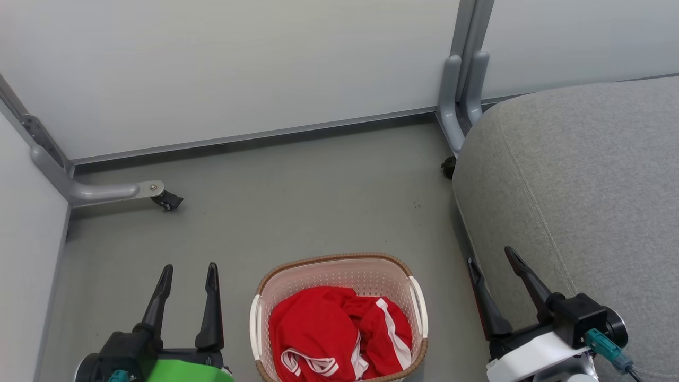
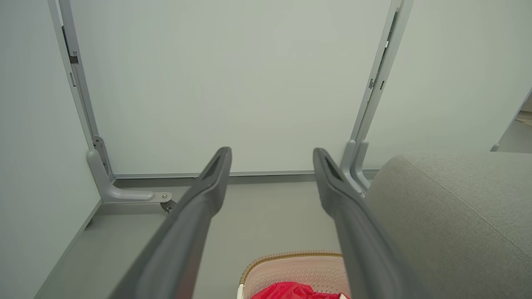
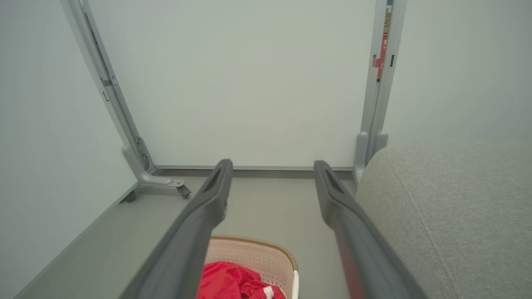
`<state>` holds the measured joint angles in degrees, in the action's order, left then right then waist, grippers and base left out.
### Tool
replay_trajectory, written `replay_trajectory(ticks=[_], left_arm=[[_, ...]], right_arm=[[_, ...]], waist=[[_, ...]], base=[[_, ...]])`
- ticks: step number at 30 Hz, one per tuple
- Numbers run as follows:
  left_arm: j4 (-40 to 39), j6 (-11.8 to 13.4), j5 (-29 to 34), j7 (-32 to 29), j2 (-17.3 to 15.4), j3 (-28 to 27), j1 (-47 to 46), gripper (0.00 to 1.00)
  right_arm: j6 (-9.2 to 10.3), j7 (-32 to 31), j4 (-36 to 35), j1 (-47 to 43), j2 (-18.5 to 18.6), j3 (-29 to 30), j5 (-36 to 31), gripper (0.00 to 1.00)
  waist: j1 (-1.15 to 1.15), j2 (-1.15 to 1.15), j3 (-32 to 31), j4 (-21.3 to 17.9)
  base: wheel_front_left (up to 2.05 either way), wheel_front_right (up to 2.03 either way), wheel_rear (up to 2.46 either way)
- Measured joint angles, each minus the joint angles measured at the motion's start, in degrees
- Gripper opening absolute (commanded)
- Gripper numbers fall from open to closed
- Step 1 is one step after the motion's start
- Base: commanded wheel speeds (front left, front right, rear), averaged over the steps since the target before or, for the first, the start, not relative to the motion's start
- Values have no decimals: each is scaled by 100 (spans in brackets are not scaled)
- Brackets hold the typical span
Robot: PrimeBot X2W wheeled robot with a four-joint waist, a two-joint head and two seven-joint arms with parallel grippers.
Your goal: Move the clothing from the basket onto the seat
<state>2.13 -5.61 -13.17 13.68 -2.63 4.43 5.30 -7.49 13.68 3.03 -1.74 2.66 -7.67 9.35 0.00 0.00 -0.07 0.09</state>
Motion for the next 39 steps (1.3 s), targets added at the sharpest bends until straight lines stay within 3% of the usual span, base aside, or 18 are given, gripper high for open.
replay_trajectory(ticks=[13,39], left_arm=[[31,5,390,133,-3,-9,57,100],[266,-45,446,135,-5,56,111,100]], right_arm=[[0,132,-43,-22,4,4,-369,100],[0,132,-42,-23,9,-9,-398,100]], waist=[[0,0,-2,-23],[0,0,67,-68]], base=[[0,0,0],[0,0,0]])
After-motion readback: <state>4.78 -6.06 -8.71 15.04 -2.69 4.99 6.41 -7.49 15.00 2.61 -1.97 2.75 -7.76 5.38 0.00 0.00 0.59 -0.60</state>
